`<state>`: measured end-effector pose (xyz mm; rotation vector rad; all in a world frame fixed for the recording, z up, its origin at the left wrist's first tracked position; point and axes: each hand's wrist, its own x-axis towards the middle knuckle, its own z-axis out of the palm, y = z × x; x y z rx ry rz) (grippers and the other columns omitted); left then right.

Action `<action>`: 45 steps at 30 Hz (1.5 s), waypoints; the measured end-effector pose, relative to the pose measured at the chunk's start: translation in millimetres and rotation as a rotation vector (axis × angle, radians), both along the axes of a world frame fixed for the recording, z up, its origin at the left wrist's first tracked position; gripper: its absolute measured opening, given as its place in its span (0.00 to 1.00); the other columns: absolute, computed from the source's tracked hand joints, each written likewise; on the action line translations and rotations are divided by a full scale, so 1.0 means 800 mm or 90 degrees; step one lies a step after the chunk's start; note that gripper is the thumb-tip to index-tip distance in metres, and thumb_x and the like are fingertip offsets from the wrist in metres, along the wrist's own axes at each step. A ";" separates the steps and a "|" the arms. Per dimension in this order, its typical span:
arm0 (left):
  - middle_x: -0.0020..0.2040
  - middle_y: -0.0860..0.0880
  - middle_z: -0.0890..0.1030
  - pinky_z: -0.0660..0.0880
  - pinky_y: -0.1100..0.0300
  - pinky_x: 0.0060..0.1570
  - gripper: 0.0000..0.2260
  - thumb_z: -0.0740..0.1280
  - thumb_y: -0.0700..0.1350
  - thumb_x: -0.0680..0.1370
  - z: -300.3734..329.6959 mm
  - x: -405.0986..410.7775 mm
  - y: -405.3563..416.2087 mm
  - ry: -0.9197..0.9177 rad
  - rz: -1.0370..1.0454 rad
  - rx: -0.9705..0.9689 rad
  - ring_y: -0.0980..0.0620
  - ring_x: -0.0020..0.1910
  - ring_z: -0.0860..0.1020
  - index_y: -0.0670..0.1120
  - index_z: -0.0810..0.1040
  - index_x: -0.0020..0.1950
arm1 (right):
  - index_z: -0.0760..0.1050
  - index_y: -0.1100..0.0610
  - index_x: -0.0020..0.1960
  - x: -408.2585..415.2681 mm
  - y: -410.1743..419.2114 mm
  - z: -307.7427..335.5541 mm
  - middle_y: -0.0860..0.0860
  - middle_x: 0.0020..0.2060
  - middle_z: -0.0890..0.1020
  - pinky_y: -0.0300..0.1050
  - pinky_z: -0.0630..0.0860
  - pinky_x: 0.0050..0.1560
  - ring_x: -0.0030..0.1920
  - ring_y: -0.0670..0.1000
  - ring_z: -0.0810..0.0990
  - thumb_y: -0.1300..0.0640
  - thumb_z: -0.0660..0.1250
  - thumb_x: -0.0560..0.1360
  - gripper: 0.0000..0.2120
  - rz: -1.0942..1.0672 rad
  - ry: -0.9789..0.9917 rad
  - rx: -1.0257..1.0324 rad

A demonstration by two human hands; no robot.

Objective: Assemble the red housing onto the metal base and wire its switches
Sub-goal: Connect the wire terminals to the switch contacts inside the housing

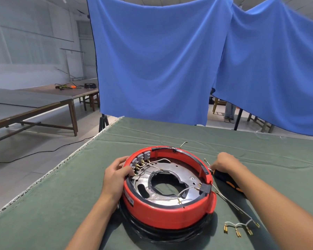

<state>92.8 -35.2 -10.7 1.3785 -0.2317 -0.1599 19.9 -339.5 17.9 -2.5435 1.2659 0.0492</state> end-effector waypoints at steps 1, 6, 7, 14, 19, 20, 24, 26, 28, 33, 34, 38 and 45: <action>0.35 0.49 0.82 0.74 0.65 0.30 0.18 0.65 0.38 0.58 0.001 0.000 0.000 -0.002 0.000 0.001 0.56 0.31 0.79 0.45 0.81 0.47 | 0.72 0.59 0.34 0.001 0.000 -0.003 0.56 0.38 0.78 0.42 0.72 0.39 0.41 0.58 0.78 0.57 0.69 0.70 0.10 0.002 -0.017 0.000; 0.37 0.48 0.82 0.74 0.66 0.29 0.16 0.65 0.35 0.61 0.002 -0.001 0.001 0.001 0.002 0.006 0.54 0.33 0.78 0.46 0.81 0.46 | 0.68 0.59 0.34 -0.002 0.008 -0.022 0.57 0.39 0.76 0.44 0.71 0.40 0.41 0.59 0.75 0.57 0.67 0.71 0.11 0.002 -0.108 -0.025; 0.37 0.48 0.82 0.75 0.65 0.30 0.17 0.65 0.37 0.59 0.003 -0.002 0.001 0.001 0.001 0.009 0.54 0.33 0.78 0.45 0.81 0.46 | 0.70 0.59 0.34 -0.004 0.010 -0.024 0.57 0.37 0.77 0.45 0.70 0.39 0.39 0.59 0.74 0.56 0.66 0.71 0.11 -0.002 -0.132 -0.042; 0.41 0.45 0.83 0.75 0.61 0.34 0.23 0.63 0.40 0.55 0.006 -0.006 0.002 -0.009 -0.012 0.027 0.51 0.36 0.79 0.45 0.81 0.48 | 0.75 0.52 0.40 -0.028 0.024 -0.016 0.53 0.38 0.82 0.46 0.67 0.39 0.43 0.59 0.79 0.54 0.66 0.75 0.05 0.050 -0.433 -0.142; 0.40 0.43 0.82 0.74 0.59 0.34 0.24 0.63 0.39 0.54 0.006 -0.008 0.000 -0.009 -0.044 0.035 0.50 0.35 0.79 0.44 0.82 0.49 | 0.75 0.53 0.41 -0.040 0.039 0.005 0.48 0.35 0.84 0.49 0.77 0.44 0.39 0.53 0.82 0.56 0.67 0.75 0.05 0.119 -0.580 -0.100; 0.40 0.43 0.82 0.75 0.59 0.34 0.24 0.64 0.39 0.54 0.006 -0.009 0.000 -0.011 -0.050 0.036 0.50 0.35 0.79 0.44 0.82 0.49 | 0.75 0.53 0.41 -0.041 0.045 0.010 0.48 0.35 0.84 0.49 0.77 0.43 0.37 0.52 0.82 0.57 0.67 0.75 0.05 0.130 -0.608 -0.077; 0.41 0.43 0.83 0.74 0.59 0.34 0.23 0.64 0.40 0.55 0.005 -0.008 0.000 -0.027 -0.059 0.042 0.51 0.35 0.80 0.44 0.81 0.49 | 0.75 0.54 0.45 -0.043 0.069 0.036 0.51 0.34 0.84 0.43 0.76 0.35 0.32 0.49 0.81 0.65 0.68 0.74 0.06 0.189 -0.704 0.119; 0.41 0.43 0.83 0.74 0.59 0.34 0.22 0.65 0.40 0.56 0.005 -0.008 0.000 -0.031 -0.060 0.051 0.51 0.35 0.80 0.45 0.81 0.49 | 0.77 0.55 0.47 -0.044 0.082 0.048 0.51 0.33 0.84 0.40 0.77 0.32 0.31 0.48 0.81 0.67 0.68 0.74 0.08 0.217 -0.736 0.216; 0.41 0.43 0.83 0.75 0.59 0.35 0.21 0.65 0.40 0.56 0.006 -0.010 -0.001 -0.038 -0.063 0.063 0.50 0.35 0.80 0.45 0.80 0.49 | 0.80 0.56 0.45 -0.045 0.098 0.058 0.51 0.32 0.85 0.38 0.77 0.32 0.31 0.47 0.82 0.69 0.67 0.73 0.09 0.248 -0.746 0.292; 0.49 0.48 0.82 0.75 0.53 0.53 0.17 0.69 0.47 0.65 0.008 -0.019 0.002 -0.110 -0.051 0.118 0.48 0.50 0.79 0.46 0.79 0.53 | 0.81 0.59 0.41 -0.038 0.146 0.061 0.54 0.32 0.85 0.37 0.77 0.32 0.31 0.48 0.82 0.70 0.68 0.73 0.08 0.302 -0.714 0.424; 0.52 0.53 0.80 0.72 0.56 0.56 0.16 0.70 0.50 0.69 0.008 -0.021 0.003 -0.167 -0.006 0.173 0.52 0.54 0.76 0.48 0.78 0.55 | 0.81 0.59 0.41 -0.036 0.155 0.057 0.54 0.32 0.85 0.36 0.77 0.31 0.31 0.48 0.82 0.70 0.68 0.73 0.08 0.312 -0.703 0.434; 0.45 0.64 0.77 0.63 0.77 0.52 0.06 0.71 0.45 0.74 0.026 -0.035 0.009 -0.434 0.170 0.238 0.65 0.53 0.70 0.51 0.81 0.50 | 0.82 0.56 0.39 -0.028 0.183 0.038 0.53 0.32 0.85 0.37 0.76 0.33 0.32 0.47 0.82 0.71 0.68 0.72 0.12 0.377 -0.655 0.369; 0.39 0.59 0.81 0.70 0.70 0.46 0.11 0.63 0.39 0.66 0.039 -0.053 0.007 -0.421 0.055 0.135 0.58 0.49 0.74 0.52 0.83 0.38 | 0.82 0.55 0.40 -0.028 0.187 0.029 0.51 0.33 0.85 0.36 0.76 0.35 0.34 0.48 0.82 0.71 0.69 0.71 0.12 0.419 -0.653 0.323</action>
